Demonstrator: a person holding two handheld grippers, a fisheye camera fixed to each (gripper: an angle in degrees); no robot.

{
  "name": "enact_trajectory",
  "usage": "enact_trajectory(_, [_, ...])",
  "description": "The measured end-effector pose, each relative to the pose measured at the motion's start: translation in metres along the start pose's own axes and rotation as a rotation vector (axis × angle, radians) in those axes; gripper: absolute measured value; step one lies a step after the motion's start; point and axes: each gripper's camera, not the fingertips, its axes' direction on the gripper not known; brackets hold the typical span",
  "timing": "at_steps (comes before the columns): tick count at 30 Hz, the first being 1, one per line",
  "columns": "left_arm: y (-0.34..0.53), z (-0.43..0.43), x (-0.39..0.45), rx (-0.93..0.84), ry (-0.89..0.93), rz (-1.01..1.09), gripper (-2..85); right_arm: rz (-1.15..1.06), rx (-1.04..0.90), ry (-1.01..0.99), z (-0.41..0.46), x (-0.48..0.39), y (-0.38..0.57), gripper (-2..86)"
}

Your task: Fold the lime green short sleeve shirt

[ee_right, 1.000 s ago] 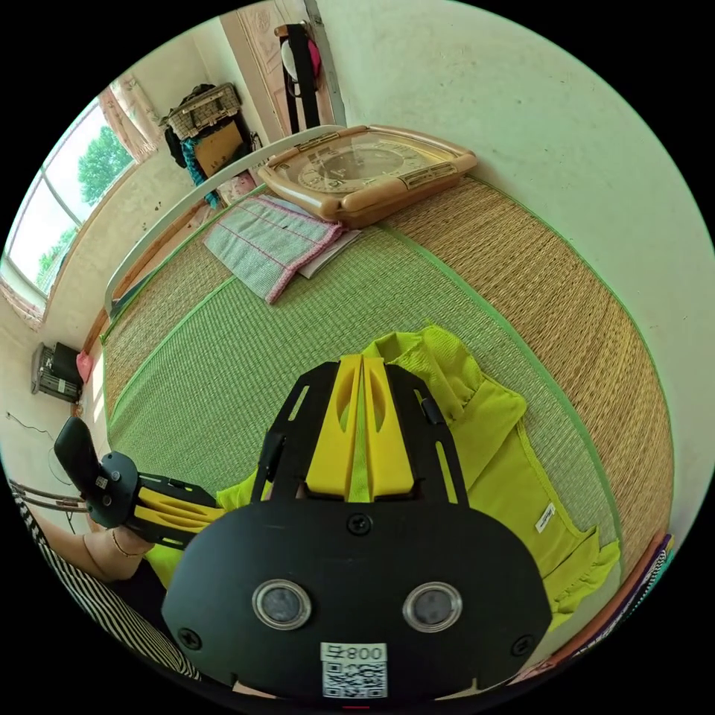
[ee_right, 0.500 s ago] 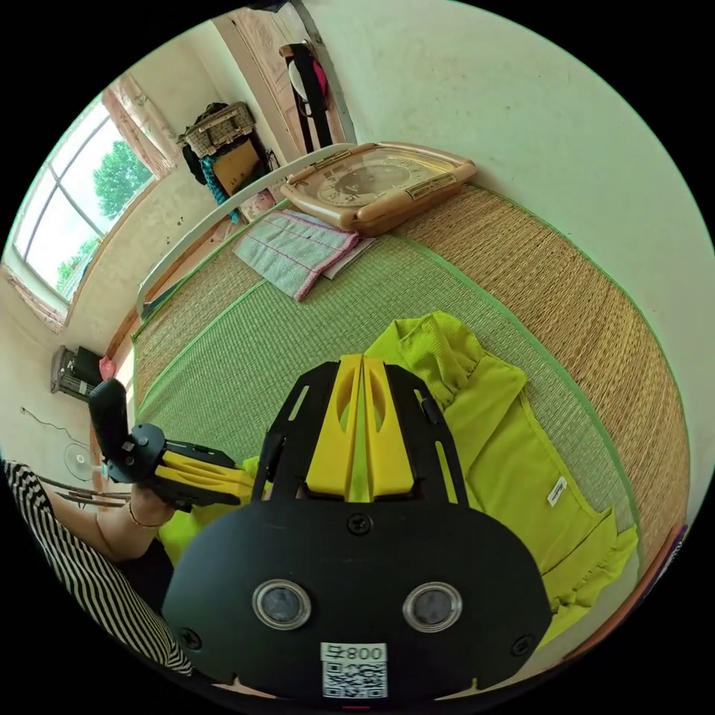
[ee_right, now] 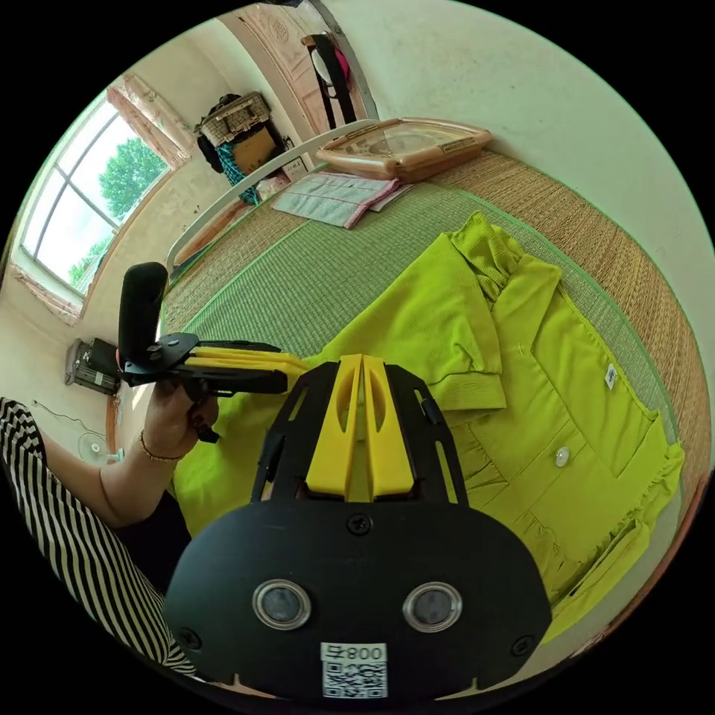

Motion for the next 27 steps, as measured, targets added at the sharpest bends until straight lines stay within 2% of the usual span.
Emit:
enact_trajectory(3, [-0.001, 0.014, -0.002, -0.06, 0.049, -0.016, 0.4, 0.044, -0.078, -0.035, 0.011, 0.014, 0.014, 0.2])
enact_trajectory(7, [0.0, 0.004, 0.016, 0.011, -0.014, 0.03, 0.3, 0.056, -0.031, -0.07, -0.007, 0.026, 0.02, 0.2])
enact_trajectory(9, [-0.003, 0.012, 0.016, -0.037, -0.038, 0.017, 0.3, 0.061, -0.051, -0.06, -0.004, 0.033, 0.02, 0.1])
enact_trajectory(11, [-0.003, 0.024, 0.012, -0.081, 0.002, -0.009, 0.3, 0.073, -0.04, -0.114, -0.014, 0.042, 0.02, 0.1])
enact_trajectory(14, [-0.002, 0.017, 0.017, 0.002, 0.021, 0.003, 0.2, 0.079, 0.002, -0.087, -0.038, 0.045, 0.026, 0.1])
enact_trajectory(16, [-0.006, 0.025, 0.02, -0.045, -0.017, 0.006, 0.2, 0.09, -0.022, -0.084, -0.043, 0.05, 0.031, 0.1])
enact_trajectory(19, [-0.008, 0.037, 0.02, -0.078, 0.052, 0.01, 0.2, 0.167, -0.065, -0.113, -0.056, 0.068, 0.05, 0.1])
enact_trajectory(22, [-0.003, 0.023, 0.028, 0.013, 0.052, 0.045, 0.2, 0.223, -0.012, -0.125, -0.101, 0.074, 0.085, 0.1])
enact_trajectory(27, [0.007, 0.017, 0.03, 0.024, 0.125, -0.025, 0.2, 0.345, -0.087, -0.139, -0.153, 0.08, 0.174, 0.1])
